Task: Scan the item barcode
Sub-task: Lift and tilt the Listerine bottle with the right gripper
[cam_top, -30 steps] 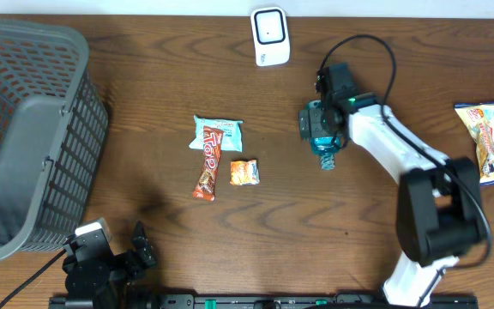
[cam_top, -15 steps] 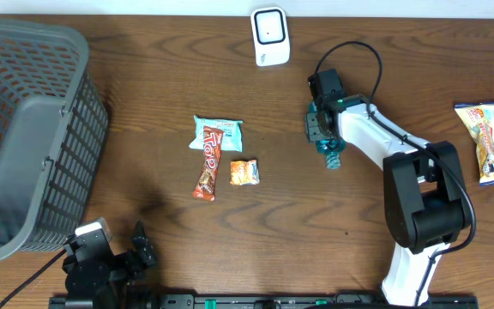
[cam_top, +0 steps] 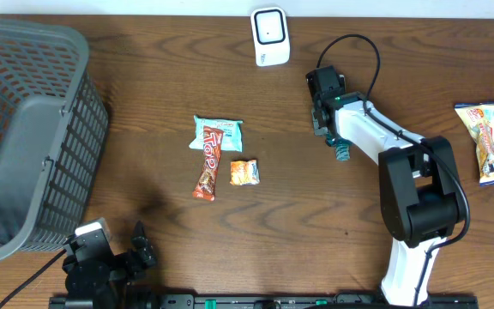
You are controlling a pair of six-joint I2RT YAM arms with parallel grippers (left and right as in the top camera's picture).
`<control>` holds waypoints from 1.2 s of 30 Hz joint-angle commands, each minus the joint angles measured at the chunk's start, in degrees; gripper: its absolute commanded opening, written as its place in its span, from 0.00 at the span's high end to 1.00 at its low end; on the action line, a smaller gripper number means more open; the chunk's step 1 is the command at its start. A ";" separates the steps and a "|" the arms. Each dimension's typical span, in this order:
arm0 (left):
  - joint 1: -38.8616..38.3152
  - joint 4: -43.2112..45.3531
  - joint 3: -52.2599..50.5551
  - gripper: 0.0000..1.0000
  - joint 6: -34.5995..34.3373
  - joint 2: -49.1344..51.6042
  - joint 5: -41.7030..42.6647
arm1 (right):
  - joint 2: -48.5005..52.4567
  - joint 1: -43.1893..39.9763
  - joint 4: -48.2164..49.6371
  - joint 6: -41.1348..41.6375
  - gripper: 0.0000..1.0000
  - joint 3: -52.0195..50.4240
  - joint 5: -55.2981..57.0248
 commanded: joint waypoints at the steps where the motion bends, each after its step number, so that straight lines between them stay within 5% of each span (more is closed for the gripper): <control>1: -0.17 -0.11 -0.24 0.01 -0.09 -0.15 -0.55 | 7.63 -0.35 -1.42 -1.27 0.56 -3.43 -4.55; 13: -0.17 -0.11 -0.24 0.01 -0.09 -0.15 -0.55 | 14.84 -0.79 -0.31 -1.29 0.28 -3.41 -5.70; 20: -0.17 -0.11 -0.24 0.01 -0.09 -0.15 -0.55 | 19.21 -2.38 0.15 -1.55 0.46 -3.41 -14.51; 25: -0.17 -0.11 -0.24 0.01 -0.09 -0.15 -0.55 | 21.57 -3.72 0.11 -1.88 0.77 -3.41 -20.68; 36: -0.17 -0.11 -0.24 0.01 -0.09 -0.15 -0.55 | 21.00 -3.69 -5.86 -14.32 0.83 1.25 -48.26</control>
